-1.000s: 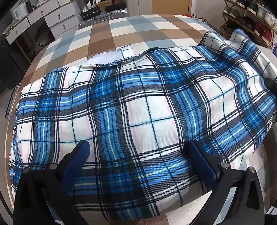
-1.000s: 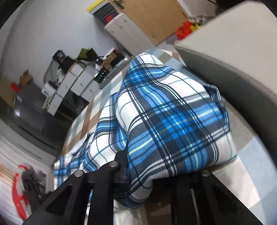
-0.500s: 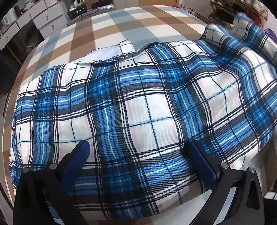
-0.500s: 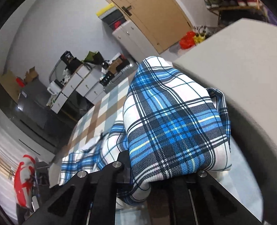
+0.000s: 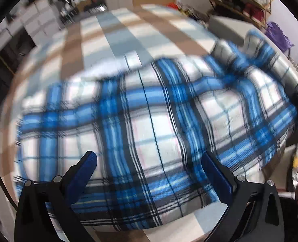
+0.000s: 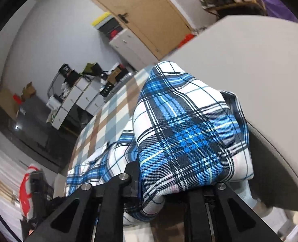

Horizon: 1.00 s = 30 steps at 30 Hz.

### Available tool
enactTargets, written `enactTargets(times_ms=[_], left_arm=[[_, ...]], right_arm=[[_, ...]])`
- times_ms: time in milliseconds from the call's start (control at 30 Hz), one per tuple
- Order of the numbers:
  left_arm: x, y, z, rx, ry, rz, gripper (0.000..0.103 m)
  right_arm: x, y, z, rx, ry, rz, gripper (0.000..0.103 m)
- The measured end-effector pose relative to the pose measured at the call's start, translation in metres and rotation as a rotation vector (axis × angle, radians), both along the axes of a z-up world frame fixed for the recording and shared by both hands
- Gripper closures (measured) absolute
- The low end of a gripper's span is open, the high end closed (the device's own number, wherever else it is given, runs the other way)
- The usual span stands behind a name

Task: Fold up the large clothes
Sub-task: 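Grasp the plaid shirt's folded edge with the right gripper and lift it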

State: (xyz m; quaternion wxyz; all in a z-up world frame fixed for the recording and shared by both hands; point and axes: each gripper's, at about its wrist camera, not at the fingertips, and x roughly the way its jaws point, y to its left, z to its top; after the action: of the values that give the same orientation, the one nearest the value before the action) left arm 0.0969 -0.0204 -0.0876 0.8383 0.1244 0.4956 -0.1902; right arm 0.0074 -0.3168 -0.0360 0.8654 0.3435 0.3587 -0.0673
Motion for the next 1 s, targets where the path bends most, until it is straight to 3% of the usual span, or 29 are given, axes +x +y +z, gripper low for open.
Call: enactTargets(times_ms=[100,133,167,233,300,400,433,667,733,800,933,1000], left_arm=[[-0.004,-0.015,0.015,-0.027,-0.085,0.003,0.002],[-0.003,-0.020,0.016,-0.032,-0.090,-0.002,0.002],[0.000,-0.031,0.017,-0.027,-0.102,-0.006,0.002],[0.007,-0.050,0.015,0.007,-0.125,-0.006,0.002],[0.016,-0.067,0.010,0.049,-0.140,-0.015,0.002],[0.032,-0.084,-0.009,0.160,-0.115,-0.023,0.002],[0.032,-0.082,-0.012,0.162,-0.094,-0.020,0.001],[0.053,-0.051,-0.012,0.002,0.065,0.045,0.001],[0.051,-0.037,0.001,-0.032,0.036,0.070,0.001],[0.050,-0.025,0.009,-0.019,-0.020,0.109,0.001],[0.064,-0.013,-0.017,0.077,0.020,0.144,0.001],[0.065,-0.011,-0.018,0.062,0.001,0.136,0.001]], right_arm=[[0.005,-0.002,-0.007,0.013,0.034,-0.023,0.072],[0.009,-0.002,-0.011,0.010,0.056,-0.029,0.059],[0.011,-0.003,-0.015,0.007,0.078,-0.032,0.054],[0.015,-0.003,-0.019,0.006,0.098,-0.037,0.049],[0.010,-0.006,-0.025,0.011,0.102,-0.043,0.038],[0.010,-0.009,-0.026,0.024,0.092,-0.053,0.036],[0.011,-0.011,-0.027,0.024,0.093,-0.055,0.035],[0.011,-0.022,-0.036,0.084,0.094,-0.061,0.026],[0.009,-0.024,-0.036,0.100,0.081,-0.062,0.026],[0.006,-0.026,-0.034,0.105,0.068,-0.065,0.026],[0.002,-0.028,-0.032,0.113,0.054,-0.073,0.026],[-0.001,-0.028,-0.033,0.116,0.054,-0.073,0.026]])
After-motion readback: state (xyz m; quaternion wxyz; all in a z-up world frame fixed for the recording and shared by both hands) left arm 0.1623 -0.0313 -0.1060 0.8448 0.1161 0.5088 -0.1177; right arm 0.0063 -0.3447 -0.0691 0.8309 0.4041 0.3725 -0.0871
